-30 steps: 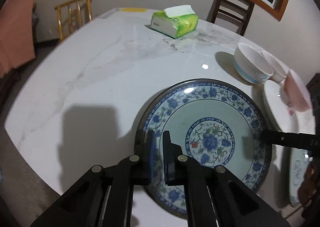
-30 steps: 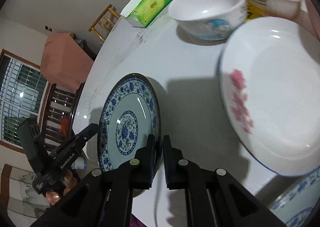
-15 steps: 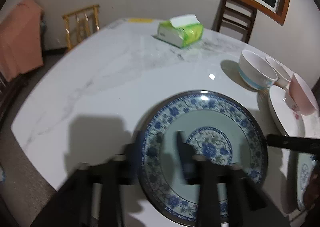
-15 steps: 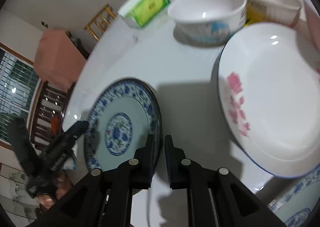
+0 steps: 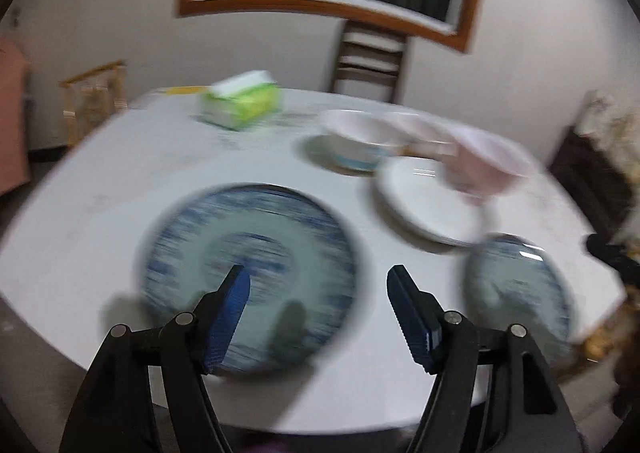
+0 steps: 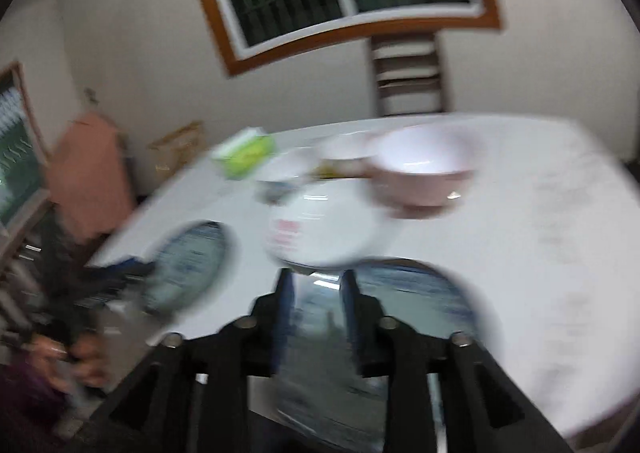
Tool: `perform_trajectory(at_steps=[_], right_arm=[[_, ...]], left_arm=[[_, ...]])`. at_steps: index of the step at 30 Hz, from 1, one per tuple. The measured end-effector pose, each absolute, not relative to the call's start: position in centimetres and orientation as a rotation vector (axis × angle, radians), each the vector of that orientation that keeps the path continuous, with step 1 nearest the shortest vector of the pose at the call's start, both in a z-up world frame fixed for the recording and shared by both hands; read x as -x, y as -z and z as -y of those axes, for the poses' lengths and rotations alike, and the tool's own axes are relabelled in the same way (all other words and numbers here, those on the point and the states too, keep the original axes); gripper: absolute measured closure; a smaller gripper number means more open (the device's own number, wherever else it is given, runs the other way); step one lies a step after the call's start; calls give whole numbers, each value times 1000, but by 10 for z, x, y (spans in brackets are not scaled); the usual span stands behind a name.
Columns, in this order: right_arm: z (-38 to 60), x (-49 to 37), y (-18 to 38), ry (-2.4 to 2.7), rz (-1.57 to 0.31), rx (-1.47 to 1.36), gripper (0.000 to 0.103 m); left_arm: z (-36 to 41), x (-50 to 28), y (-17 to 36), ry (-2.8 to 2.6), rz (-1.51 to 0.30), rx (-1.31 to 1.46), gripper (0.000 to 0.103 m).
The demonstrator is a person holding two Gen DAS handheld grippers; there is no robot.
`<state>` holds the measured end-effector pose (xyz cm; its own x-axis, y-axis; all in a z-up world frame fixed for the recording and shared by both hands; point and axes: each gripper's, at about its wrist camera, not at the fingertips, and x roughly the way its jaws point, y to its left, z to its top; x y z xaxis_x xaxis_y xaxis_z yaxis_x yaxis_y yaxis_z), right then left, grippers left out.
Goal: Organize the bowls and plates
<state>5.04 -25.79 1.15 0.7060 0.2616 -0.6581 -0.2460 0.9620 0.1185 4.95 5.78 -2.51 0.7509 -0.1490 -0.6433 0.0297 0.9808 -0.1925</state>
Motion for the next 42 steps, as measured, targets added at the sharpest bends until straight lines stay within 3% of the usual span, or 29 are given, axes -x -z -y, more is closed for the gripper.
perform_trajectory(at_steps=[4, 7, 8, 9, 11, 22, 35, 37, 38, 40, 41, 42], right_arm=[[297, -38, 4, -89, -819, 73, 59], [337, -36, 18, -184, -883, -193, 59], [348, -39, 26, -204, -895, -292, 59], [354, -40, 31, -210, -902, -346, 59], [363, -44, 43, -243, -920, -429, 59], [373, -65, 80, -325, -971, -615, 59], [358, -89, 104, -407, -1019, -705, 59], [355, -92, 106, -424, -1029, -715, 59], [353, -94, 107, -427, -1036, -718, 60], [349, -96, 110, -420, -1063, -701, 82], [346, -97, 111, -404, -1063, -684, 85], [345, -99, 112, -399, -1066, -674, 91]], left_arm=[[-13, -21, 37, 314, -743, 262, 36], [21, -26, 43, 427, -864, 172, 41], [28, -28, 42, 411, -879, 121, 38], [33, -33, 42, 385, -895, 86, 28], [35, -49, 41, 340, -910, 76, 23], [52, -101, 72, 378, -1043, 112, 23], [64, -117, 85, 373, -1061, 64, 24], [71, -116, 85, 381, -1050, 20, 31], [75, -116, 85, 386, -1045, -1, 40], [84, -116, 84, 419, -1033, -46, 61], [88, -116, 83, 464, -1039, -34, 74], [89, -116, 82, 443, -1040, -44, 75]])
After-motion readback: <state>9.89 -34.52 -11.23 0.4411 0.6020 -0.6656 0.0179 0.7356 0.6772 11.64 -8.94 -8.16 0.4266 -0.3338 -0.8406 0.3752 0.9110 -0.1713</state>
